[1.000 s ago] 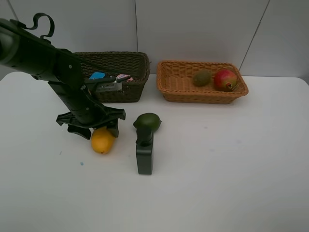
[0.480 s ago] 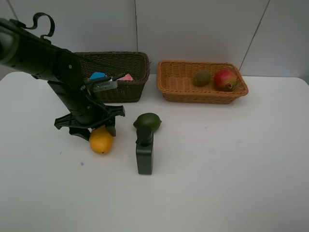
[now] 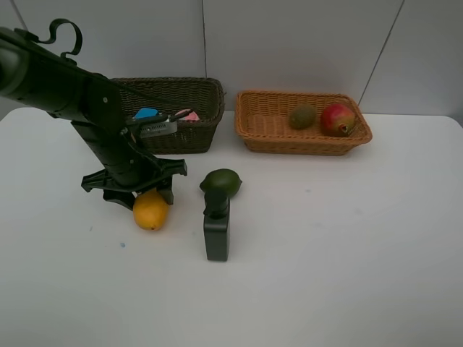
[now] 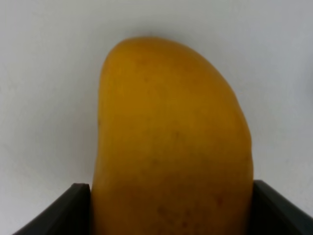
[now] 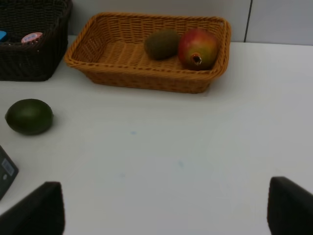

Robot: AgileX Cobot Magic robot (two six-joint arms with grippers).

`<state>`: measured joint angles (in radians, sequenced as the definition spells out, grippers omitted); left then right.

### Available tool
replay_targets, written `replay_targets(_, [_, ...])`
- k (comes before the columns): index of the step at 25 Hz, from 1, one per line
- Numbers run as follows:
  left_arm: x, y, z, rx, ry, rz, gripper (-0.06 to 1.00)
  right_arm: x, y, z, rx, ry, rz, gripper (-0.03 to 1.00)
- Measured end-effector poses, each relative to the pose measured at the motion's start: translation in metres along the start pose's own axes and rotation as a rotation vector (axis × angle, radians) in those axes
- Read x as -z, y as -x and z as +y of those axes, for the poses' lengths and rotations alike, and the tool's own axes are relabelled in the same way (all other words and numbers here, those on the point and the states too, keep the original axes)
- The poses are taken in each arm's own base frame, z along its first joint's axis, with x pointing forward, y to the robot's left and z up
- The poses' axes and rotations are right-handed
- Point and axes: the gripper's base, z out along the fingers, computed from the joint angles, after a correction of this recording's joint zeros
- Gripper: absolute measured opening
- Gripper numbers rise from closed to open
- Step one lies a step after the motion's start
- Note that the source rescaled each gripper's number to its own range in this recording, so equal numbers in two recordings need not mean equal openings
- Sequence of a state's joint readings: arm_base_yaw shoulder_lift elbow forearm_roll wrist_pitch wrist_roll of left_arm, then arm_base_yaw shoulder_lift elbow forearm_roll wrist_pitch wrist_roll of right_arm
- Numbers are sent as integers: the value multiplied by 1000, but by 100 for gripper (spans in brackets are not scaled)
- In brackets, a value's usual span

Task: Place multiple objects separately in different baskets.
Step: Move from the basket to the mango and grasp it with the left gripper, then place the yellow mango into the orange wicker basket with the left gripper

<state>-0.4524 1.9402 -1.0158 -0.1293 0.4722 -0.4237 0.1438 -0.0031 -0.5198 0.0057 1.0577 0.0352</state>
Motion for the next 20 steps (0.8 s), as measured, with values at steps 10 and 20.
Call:
replay_targets(10, [23, 8, -7, -92, -13, -13, 61, 0, 0, 0, 0, 0, 0, 100])
replay_targets(20, [70, 41, -34, -206, -91, -145, 61, 0, 0, 0, 0, 0, 0, 100])
